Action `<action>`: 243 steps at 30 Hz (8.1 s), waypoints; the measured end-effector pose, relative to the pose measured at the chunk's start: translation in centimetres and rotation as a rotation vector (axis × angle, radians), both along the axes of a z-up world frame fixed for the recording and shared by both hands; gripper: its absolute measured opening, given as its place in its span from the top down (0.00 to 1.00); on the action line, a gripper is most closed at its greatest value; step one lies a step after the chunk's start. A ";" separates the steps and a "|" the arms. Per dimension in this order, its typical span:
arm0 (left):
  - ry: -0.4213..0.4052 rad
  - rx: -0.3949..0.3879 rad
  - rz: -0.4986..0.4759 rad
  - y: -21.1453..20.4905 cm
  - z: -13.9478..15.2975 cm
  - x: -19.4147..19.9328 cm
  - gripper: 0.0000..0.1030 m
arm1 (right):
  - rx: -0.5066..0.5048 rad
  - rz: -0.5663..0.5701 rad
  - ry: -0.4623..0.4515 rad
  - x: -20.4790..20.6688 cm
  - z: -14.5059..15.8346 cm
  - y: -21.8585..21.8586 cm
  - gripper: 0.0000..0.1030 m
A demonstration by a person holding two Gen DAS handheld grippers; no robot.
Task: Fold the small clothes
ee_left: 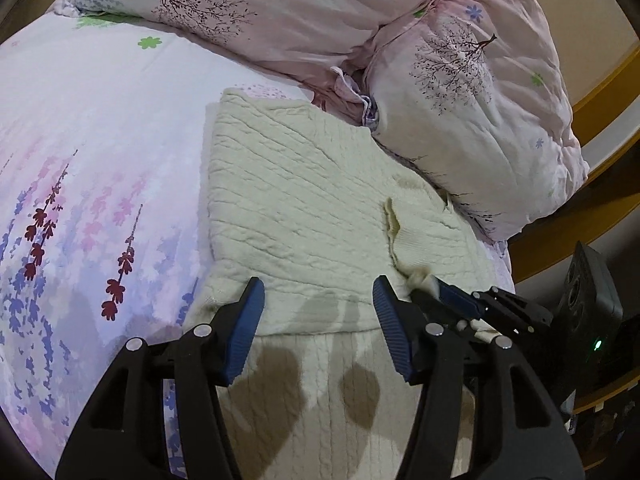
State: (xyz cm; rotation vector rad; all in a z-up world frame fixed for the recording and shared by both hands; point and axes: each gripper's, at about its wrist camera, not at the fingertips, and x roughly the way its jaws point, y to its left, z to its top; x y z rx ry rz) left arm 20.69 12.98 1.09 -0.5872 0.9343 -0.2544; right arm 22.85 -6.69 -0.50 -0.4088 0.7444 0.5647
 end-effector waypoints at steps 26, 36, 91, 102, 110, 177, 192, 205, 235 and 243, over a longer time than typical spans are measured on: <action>-0.015 0.000 -0.031 -0.6 0.3 -0.1 0.31 | 0.854 -0.869 0.326 0.8 -2.4 -27.1 0.76; -0.026 0.013 -0.039 -1.0 0.6 -0.4 0.27 | 0.814 -0.786 0.255 0.1 -1.4 -25.6 0.95; 0.008 -0.196 -0.197 -1.5 -2.1 -23.4 0.88 | 0.657 -0.444 0.517 -23.2 -6.1 -30.0 0.94; -0.121 -0.057 -0.136 -0.9 2.2 -21.5 0.94 | 0.666 -0.449 0.127 -23.5 0.7 -30.1 0.96; -0.279 0.096 -0.059 -0.2 7.5 -17.0 0.94 | 0.614 -0.419 -0.202 -21.5 6.9 -27.8 0.96; -0.050 0.227 0.002 -0.1 0.4 1.3 0.89 | 0.531 -0.689 0.091 -0.4 -1.2 -28.9 0.90; -0.050 0.204 -0.015 0.8 -0.1 0.5 0.95 | 0.440 -0.752 0.088 -1.7 -1.9 -28.5 0.94; -0.045 0.190 -0.013 0.8 0.0 0.5 0.82 | 0.430 -0.737 0.109 -3.0 -2.0 -28.4 0.93; 0.013 0.189 0.109 2.2 0.8 2.9 0.36 | 0.253 -0.495 0.049 2.2 1.9 -15.8 0.58; 0.025 0.006 0.150 3.5 0.1 3.7 0.36 | 0.240 -0.417 0.048 3.9 1.9 -10.7 0.57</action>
